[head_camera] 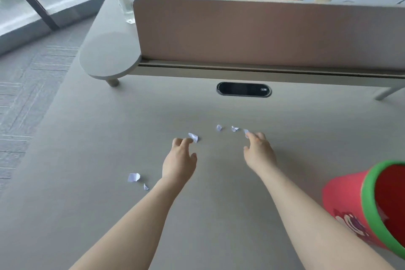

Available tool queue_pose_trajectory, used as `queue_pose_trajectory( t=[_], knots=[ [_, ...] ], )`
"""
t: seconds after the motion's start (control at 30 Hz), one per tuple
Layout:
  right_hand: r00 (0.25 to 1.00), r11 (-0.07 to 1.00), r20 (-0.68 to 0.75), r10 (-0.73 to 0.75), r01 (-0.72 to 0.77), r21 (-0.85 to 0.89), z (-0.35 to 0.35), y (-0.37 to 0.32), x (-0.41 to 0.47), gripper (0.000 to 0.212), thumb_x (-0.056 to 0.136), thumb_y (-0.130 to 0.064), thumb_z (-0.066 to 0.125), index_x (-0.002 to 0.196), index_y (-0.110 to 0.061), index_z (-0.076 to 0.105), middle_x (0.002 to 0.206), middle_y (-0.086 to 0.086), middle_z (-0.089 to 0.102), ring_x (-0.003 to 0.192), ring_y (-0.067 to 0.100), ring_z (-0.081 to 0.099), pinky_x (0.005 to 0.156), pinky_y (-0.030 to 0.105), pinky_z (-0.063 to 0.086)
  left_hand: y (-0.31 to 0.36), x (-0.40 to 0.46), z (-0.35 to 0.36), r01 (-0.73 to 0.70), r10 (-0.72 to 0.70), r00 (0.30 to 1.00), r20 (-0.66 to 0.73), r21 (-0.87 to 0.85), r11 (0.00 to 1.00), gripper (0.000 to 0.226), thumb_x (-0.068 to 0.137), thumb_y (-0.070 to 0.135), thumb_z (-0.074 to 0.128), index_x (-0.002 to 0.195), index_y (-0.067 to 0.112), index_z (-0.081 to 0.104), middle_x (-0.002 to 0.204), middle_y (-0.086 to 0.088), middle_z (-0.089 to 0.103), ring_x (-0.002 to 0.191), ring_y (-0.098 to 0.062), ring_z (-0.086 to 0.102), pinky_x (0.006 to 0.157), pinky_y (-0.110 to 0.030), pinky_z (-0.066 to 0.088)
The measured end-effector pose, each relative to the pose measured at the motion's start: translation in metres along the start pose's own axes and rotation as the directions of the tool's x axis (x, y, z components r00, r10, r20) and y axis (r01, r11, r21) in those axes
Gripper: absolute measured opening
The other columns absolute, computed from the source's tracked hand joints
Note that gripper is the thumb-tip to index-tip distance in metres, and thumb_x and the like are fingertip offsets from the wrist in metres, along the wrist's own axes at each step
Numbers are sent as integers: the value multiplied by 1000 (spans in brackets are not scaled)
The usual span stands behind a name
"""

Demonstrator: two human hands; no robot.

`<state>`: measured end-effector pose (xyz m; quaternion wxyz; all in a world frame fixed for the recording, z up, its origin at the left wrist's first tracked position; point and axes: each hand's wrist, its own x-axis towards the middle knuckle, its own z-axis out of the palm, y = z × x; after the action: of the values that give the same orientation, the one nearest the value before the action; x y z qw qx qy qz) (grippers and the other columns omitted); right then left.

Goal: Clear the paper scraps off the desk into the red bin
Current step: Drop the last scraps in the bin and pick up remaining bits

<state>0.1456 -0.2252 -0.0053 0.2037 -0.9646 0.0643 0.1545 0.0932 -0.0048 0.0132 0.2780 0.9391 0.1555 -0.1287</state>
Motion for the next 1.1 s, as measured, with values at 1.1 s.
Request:
queue_pose_trajectory(
  t=[1.1],
  knots=[
    [997, 994, -19, -69, 70, 80, 25, -23, 74, 6, 86, -15, 59, 80, -12, 60, 87, 3, 53, 77, 29, 56, 59, 30, 36, 1, 76, 21, 31, -29, 998, 50, -40, 999, 7, 86, 20, 57, 81, 16, 58, 89, 2, 51, 77, -20, 52, 56, -27, 36]
  ],
)
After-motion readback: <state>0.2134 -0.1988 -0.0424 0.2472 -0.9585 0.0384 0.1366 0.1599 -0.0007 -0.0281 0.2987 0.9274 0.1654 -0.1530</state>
